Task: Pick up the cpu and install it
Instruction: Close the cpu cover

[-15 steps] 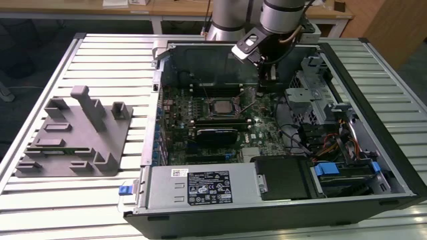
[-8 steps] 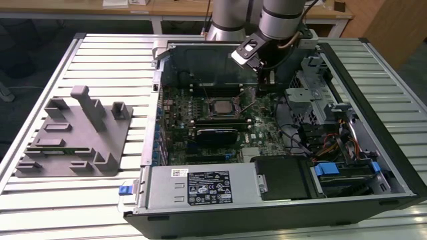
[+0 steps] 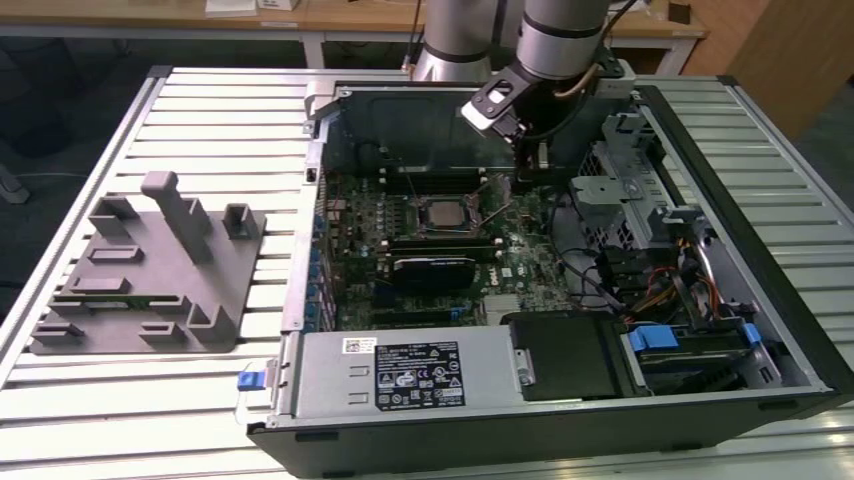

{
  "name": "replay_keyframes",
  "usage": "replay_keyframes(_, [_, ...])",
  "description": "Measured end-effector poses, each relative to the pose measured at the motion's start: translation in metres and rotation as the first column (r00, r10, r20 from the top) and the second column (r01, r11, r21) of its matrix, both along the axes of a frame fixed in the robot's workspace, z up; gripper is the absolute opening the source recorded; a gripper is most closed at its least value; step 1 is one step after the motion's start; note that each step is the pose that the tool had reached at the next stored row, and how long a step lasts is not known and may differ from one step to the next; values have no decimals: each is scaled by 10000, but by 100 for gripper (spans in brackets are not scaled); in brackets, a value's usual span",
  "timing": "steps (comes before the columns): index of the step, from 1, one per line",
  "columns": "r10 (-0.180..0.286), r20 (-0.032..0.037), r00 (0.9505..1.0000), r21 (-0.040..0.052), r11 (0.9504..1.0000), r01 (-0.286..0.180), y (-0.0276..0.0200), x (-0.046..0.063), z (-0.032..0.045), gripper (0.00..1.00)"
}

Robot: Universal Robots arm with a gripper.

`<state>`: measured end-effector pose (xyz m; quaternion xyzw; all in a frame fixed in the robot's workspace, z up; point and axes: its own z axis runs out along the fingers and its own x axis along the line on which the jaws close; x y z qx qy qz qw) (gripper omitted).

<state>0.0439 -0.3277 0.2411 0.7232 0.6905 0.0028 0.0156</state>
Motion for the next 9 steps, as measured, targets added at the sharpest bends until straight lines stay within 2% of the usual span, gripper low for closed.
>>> replay_keyframes(9, [-2,14,10000,50,10000,2,0,-306,0,11])
